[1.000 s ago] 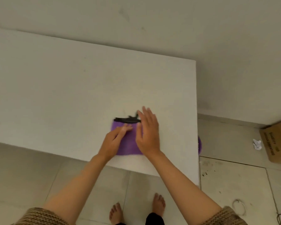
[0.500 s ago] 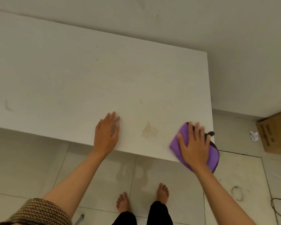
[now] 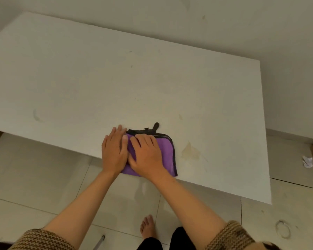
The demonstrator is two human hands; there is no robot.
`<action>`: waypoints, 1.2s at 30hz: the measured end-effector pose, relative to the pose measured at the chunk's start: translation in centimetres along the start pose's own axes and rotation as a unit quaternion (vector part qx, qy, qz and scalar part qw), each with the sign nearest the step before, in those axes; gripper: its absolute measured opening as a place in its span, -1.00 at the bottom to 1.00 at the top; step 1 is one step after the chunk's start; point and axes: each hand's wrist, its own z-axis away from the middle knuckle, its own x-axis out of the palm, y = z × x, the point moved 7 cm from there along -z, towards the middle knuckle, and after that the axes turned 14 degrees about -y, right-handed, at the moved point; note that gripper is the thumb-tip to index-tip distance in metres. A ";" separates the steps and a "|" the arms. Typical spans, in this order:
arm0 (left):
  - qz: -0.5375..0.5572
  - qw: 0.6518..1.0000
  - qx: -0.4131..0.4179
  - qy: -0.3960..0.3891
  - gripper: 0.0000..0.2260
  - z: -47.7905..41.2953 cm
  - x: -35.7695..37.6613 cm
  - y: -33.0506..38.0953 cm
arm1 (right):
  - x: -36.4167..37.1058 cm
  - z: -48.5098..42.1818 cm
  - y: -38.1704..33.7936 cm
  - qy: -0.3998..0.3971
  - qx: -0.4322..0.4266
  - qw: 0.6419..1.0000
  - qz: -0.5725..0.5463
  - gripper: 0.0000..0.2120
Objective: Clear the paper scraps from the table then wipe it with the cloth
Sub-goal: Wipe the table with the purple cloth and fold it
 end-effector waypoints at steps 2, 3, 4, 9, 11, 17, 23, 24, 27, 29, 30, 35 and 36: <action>-0.009 1.000 0.006 -0.006 -0.56 -0.7 0.1 0.3 | 0.2 1.2 1.9 -0.013 -0.001 1.000 0.020 -0.56; -0.014 1.000 0.009 -0.009 -0.56 -1.2 0.3 0.6 | 0.0 1.8 3.5 -0.019 0.010 0.999 0.032 -0.53; -0.018 1.000 0.011 -0.011 -0.56 -1.6 0.4 0.9 | -0.4 2.1 5.5 -0.020 0.031 0.998 0.041 -0.52; -0.008 1.000 0.014 -0.013 -0.57 -3.6 0.3 2.5 | -5.2 1.7 17.8 -0.010 0.214 0.974 0.067 -0.44; -0.003 1.000 0.004 -0.001 -0.58 -4.4 -0.2 2.4 | -5.9 0.5 20.5 -0.042 0.273 0.959 0.062 -0.38; -0.001 0.999 -0.020 0.031 -0.57 -6.1 -1.0 2.2 | -2.1 -4.0 9.4 -0.073 0.046 0.993 0.081 -0.31; -0.008 0.999 0.005 0.030 -0.58 -10.1 -0.1 4.7 | -1.1 -7.9 5.2 -0.103 -0.116 0.987 0.042 -0.34; -0.013 1.000 0.007 0.026 -0.57 -10.8 0.3 5.2 | -1.8 -9.2 7.8 -0.086 -0.094 0.991 0.047 -0.35; -0.022 0.999 0.023 0.010 -0.59 -13.3 2.1 7.0 | -6.1 -12.7 19.5 -0.050 0.044 0.995 0.068 -0.36; -0.022 0.999 0.036 -0.014 -0.60 -14.8 3.6 8.4 | -9.8 -13.4 28.6 -0.050 0.150 0.984 0.083 -0.31; -0.029 0.998 0.048 -0.026 -0.60 -15.5 4.4 9.2 | -11.8 -13.0 33.0 -0.040 0.208 0.974 0.086 -0.31; -0.075 0.991 0.101 -0.047 -0.56 -18.0 6.5 12.1 | -18.1 -7.0 46.7 -0.002 0.477 0.879 -0.001 -0.33; -0.078 0.991 0.100 -0.042 -0.56 -18.4 6.6 12.3 | -18.1 -7.1 46.7 0.003 0.494 0.870 -0.002 -0.33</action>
